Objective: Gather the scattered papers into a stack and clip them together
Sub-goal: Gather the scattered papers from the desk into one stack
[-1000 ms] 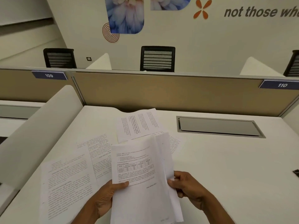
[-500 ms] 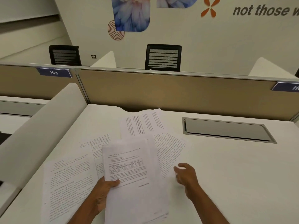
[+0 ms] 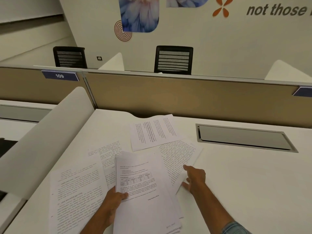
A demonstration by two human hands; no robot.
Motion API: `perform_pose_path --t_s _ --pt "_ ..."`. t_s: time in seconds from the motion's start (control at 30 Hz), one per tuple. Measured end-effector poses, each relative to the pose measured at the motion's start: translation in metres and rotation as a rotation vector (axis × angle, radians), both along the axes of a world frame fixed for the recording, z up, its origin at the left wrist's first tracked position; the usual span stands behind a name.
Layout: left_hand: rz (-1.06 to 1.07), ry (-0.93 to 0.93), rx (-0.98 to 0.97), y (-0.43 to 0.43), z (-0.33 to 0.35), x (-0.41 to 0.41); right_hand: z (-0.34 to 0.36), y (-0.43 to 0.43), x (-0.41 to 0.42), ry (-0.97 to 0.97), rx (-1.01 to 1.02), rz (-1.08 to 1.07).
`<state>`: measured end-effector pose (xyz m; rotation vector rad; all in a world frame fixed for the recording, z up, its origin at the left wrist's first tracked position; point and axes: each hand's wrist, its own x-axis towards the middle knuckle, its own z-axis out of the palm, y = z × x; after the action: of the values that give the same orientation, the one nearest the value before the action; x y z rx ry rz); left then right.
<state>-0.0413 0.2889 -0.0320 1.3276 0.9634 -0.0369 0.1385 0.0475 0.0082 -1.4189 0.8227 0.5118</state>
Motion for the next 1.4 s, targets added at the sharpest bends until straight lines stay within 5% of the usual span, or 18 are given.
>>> perform_pose_path --t_s 0.1,0.27,0.5,0.87,1.13,1.4 --pt "-0.012 0.012 -0.006 0.002 -0.002 0.001 -0.007 0.005 0.002 -0.097 -0.236 0.072" --pt "-0.028 0.016 0.015 0.008 -0.013 0.008 -0.005 0.011 0.009 -0.234 -0.910 0.559" --pt "-0.028 0.027 0.029 0.011 -0.017 0.009 -0.011 0.041 0.012 -0.166 -1.075 0.702" --pt "-0.035 0.025 0.018 0.009 -0.005 0.008 -0.016 0.046 0.014 -0.210 -0.861 0.529" --pt "0.082 -0.061 -0.275 0.024 0.013 -0.013 -0.019 -0.007 0.006 -0.294 -0.333 0.121" --pt "0.153 -0.269 -0.463 0.028 0.048 -0.015 -0.004 -0.090 -0.026 -0.336 -0.188 0.159"
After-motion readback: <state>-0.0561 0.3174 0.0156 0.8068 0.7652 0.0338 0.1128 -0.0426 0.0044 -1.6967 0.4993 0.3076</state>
